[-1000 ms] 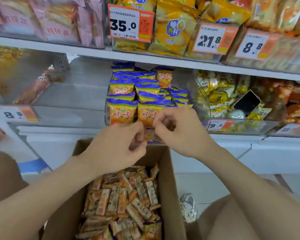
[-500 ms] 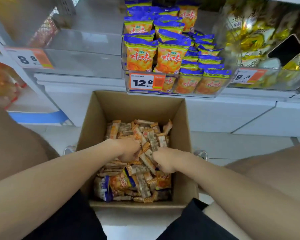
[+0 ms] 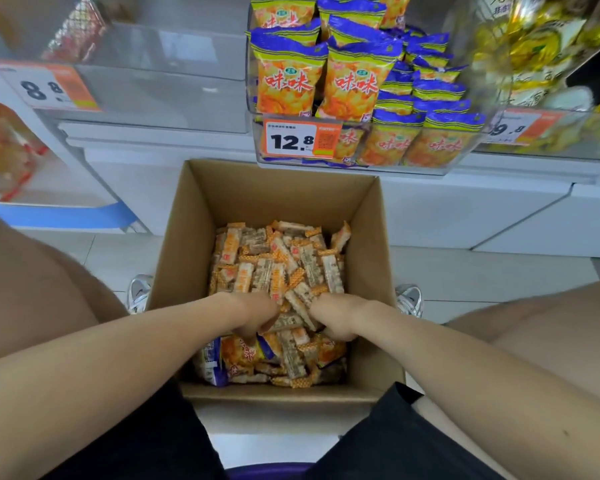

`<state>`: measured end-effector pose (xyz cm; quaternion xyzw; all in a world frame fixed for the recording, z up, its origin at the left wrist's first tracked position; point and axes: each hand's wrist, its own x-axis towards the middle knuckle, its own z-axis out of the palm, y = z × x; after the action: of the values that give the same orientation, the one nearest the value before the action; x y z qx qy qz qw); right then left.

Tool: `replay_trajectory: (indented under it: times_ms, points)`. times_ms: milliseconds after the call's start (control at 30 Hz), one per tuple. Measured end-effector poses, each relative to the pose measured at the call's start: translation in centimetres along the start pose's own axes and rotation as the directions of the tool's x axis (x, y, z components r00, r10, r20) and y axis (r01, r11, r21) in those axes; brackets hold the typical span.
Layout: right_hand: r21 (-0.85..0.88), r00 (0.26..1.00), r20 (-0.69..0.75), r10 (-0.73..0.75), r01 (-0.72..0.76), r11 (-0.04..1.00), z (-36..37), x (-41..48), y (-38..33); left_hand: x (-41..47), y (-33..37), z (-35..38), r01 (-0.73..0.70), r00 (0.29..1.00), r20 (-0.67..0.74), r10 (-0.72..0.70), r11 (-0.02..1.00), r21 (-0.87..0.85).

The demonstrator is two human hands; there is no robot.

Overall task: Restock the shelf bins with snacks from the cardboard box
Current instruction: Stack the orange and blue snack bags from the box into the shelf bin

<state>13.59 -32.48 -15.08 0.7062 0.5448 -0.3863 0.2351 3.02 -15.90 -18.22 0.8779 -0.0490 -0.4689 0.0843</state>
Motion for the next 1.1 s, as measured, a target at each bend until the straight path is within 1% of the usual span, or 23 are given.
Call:
replay_trajectory:
  times_ms: [67, 100, 133, 200, 300, 400, 467, 567, 600, 633, 700, 733, 767, 800, 833, 900, 933, 1000, 1033, 1067, 1100]
  points:
    - [0.160, 0.999, -0.045, -0.011, 0.018, 0.987, -0.6, 0.0, 0.6, 0.0, 0.6, 0.6, 0.040, 0.998, -0.039, -0.041, 0.999, -0.027]
    - [0.238, 0.996, -0.093, -0.015, 0.037, 0.971, -1.1, -0.1, 0.9, 0.1, 0.8, 1.0, 0.060, 0.997, -0.054, -0.062, 0.997, -0.049]
    - [0.298, 0.990, -0.143, -0.011, 0.054, 0.953, -1.9, -0.5, 1.1, 0.0, 1.0, 1.3, 0.080, 0.995, -0.057, -0.085, 0.994, -0.077]
    - [0.366, 0.975, -0.221, 0.006, 0.077, 0.928, -3.2, -1.5, 1.6, -0.1, 1.1, 1.7, 0.121, 0.991, -0.046, -0.127, 0.986, -0.118]
    - [0.392, 0.946, -0.321, 0.044, 0.091, 0.916, -4.4, -2.7, 2.3, -0.7, 1.1, 1.2, 0.156, 0.985, -0.049, -0.167, 0.973, -0.169]
    - [0.404, 0.913, -0.405, 0.054, 0.126, 0.906, -6.1, -4.7, 2.5, -1.6, 0.9, -0.6, 0.133, 0.986, -0.070, -0.150, 0.970, -0.206]
    - [0.414, 0.876, -0.475, 0.083, 0.139, 0.900, -7.3, -6.0, 2.7, -2.5, 0.1, -2.8, 0.103, 0.981, -0.122, -0.150, 0.940, -0.325]
    - [0.457, 0.788, -0.589, 0.181, 0.140, 0.878, -8.8, -7.7, 3.1, -4.8, -1.0, -6.8, 0.022, 0.949, -0.262, -0.173, 0.868, -0.495]
    - [0.474, 0.762, -0.614, 0.205, 0.148, 0.868, -9.2, -8.2, 3.3, -5.8, -1.2, -8.1, -0.015, 0.932, -0.307, -0.193, 0.826, -0.564]
    - [0.486, 0.739, -0.634, 0.229, 0.151, 0.861, -9.7, -8.5, 3.6, -6.8, -1.1, -9.2, -0.055, 0.912, -0.341, -0.226, 0.758, -0.650]
    - [0.508, 0.707, -0.654, 0.269, 0.147, 0.849, -10.3, -9.1, 4.0, -8.6, -0.9, -11.0, -0.154, 0.877, -0.375, -0.301, 0.562, -0.812]
    - [0.525, 0.694, -0.660, 0.288, 0.151, 0.838, -10.5, -9.2, 4.2, -9.5, -0.7, -11.6, -0.206, 0.872, -0.372, -0.319, 0.451, -0.868]
    - [0.548, 0.675, -0.667, 0.315, 0.158, 0.822, -10.7, -9.4, 4.2, -10.3, -0.5, -12.1, -0.256, 0.874, -0.370, -0.316, 0.348, -0.902]
    - [0.579, 0.655, -0.673, 0.344, 0.176, 0.796, -10.9, -9.6, 4.1, -11.0, -0.3, -12.5, -0.303, 0.874, -0.379, -0.303, 0.269, -0.914]
    - [0.622, 0.643, -0.667, 0.376, 0.202, 0.756, -11.0, -9.7, 4.0, -11.7, -0.2, -12.8, -0.341, 0.867, -0.397, -0.301, 0.224, -0.913]
    - [0.703, 0.647, -0.637, 0.419, 0.265, 0.660, -11.4, -10.3, 3.4, -12.6, 0.2, -13.2, -0.393, 0.829, -0.446, -0.338, 0.215, -0.894]
    - [0.728, 0.654, -0.622, 0.430, 0.282, 0.625, -11.7, -10.8, 3.1, -13.0, 0.5, -13.4, -0.414, 0.802, -0.472, -0.366, 0.229, -0.881]
    - [0.739, 0.656, -0.622, 0.427, 0.312, 0.598, -12.4, -12.3, 2.8, -13.9, 1.4, -14.0, -0.447, 0.729, -0.533, -0.428, 0.291, -0.846]
    - [0.739, 0.642, -0.633, 0.432, 0.336, 0.583, -12.7, -13.1, 2.8, -14.4, 1.7, -14.3, -0.461, 0.673, -0.578, -0.461, 0.349, -0.816]
    - [0.740, 0.606, -0.651, 0.457, 0.375, 0.558, -13.1, -14.0, 2.9, -14.9, 2.0, -14.6, -0.475, 0.599, -0.635, -0.487, 0.422, -0.772]
    - [0.742, 0.550, -0.668, 0.502, 0.440, 0.506, -13.6, -14.9, 3.1, -15.4, 2.1, -15.0, -0.495, 0.514, -0.699, -0.496, 0.494, -0.715]
